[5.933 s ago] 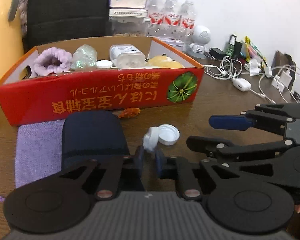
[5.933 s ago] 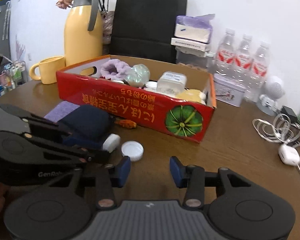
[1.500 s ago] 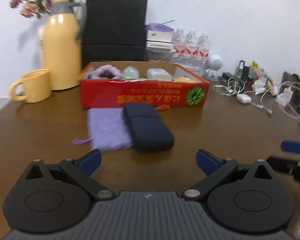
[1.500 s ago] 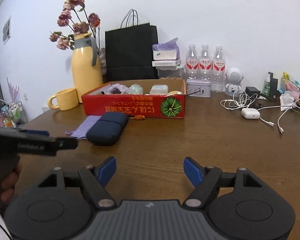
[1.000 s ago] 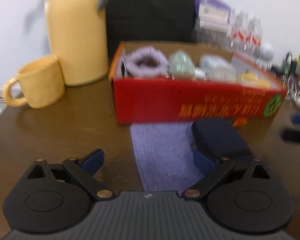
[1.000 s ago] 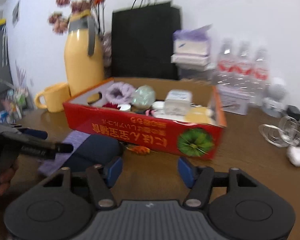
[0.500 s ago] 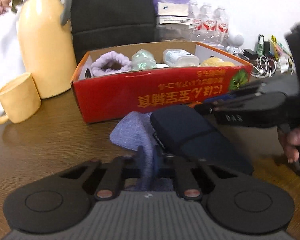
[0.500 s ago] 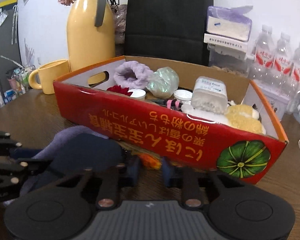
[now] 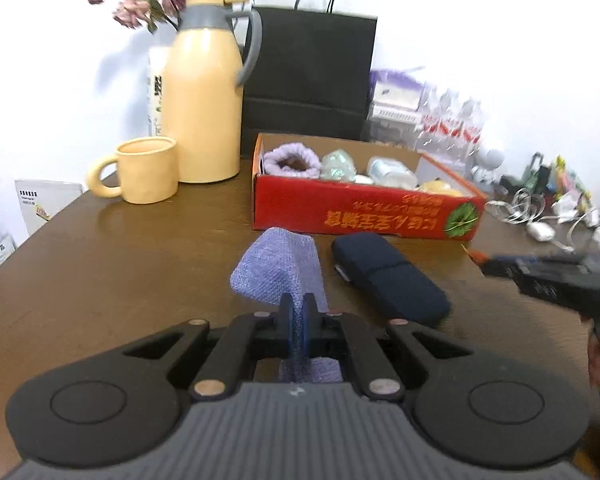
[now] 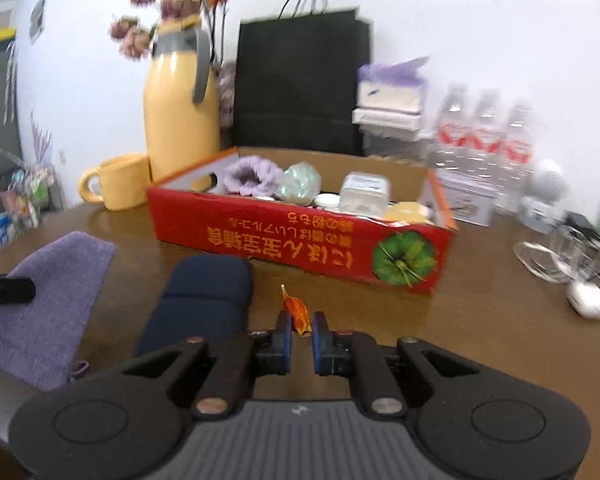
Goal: Organize objects
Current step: 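Carry the purple cloth and orange piece into the red box and release both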
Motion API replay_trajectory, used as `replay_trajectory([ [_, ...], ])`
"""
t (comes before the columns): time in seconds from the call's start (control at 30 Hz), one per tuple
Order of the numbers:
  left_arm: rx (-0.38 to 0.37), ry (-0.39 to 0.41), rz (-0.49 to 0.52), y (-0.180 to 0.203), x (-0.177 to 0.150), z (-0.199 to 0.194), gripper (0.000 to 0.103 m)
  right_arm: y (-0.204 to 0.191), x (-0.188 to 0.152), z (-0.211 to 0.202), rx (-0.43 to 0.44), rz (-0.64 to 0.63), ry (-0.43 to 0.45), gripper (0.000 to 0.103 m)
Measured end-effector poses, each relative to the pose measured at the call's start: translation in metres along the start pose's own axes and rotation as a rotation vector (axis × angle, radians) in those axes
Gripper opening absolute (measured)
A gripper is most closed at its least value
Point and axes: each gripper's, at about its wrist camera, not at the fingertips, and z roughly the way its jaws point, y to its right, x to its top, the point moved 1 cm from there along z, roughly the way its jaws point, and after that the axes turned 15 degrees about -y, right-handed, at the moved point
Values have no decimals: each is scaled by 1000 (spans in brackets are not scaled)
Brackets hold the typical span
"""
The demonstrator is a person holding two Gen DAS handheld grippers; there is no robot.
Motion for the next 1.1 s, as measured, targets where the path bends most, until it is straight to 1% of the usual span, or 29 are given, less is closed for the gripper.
replay_trajectory([
  [0.07,-47,13,5,4,-7,-22,5,-3,-25,-33,19,49,20,9],
  [0.13,-93,33,31,10,-14,-41,5,-8,-44,-58,24,62,33,9],
  [0.23,-137,63,74,24,-23,-58,5,-9,-66,-90,-25,51,38,9],
  [0.3,-154,67,83,31,-25,-59,5,-8,-75,-103,-46,54,42,9],
  [0.4,-159,61,65,34,-22,-53,5,-3,-84,-114,-52,78,56,9],
  [0.47,-173,64,63,33,-13,-49,5,0,-84,-116,-42,90,70,9],
  [0.53,-206,65,77,33,5,-43,5,4,-77,-114,-34,78,80,9],
  [0.63,-256,74,101,29,53,-28,5,13,-47,-104,-35,20,107,9],
  [0.67,-265,74,101,27,76,-19,5,17,-33,-100,-32,0,119,9],
  [0.77,-235,53,94,29,139,19,5,34,23,-77,-27,-29,145,9],
  [0.8,-226,23,75,30,161,37,5,43,45,-64,-18,-20,142,9],
  [0.83,-238,-22,69,33,180,57,5,50,65,-51,-11,-16,127,9],
  [0.87,-246,-71,37,34,197,78,5,58,89,-31,-4,-7,106,9],
  [0.9,-237,-113,17,38,213,100,5,64,106,-15,1,-4,85,10],
  [0.93,-218,-141,-8,41,226,119,5,68,126,5,8,-8,53,9],
  [0.97,-195,-159,-41,43,237,139,5,71,138,20,11,0,35,9],
  [1.0,-166,-172,-35,47,243,156,5,73,153,39,11,-7,9,9],
  [1.03,-140,-187,-33,50,246,169,6,71,164,56,8,-18,-12,9],
  [1.1,-123,-247,-38,51,248,199,10,70,180,87,17,-26,-54,10],
])
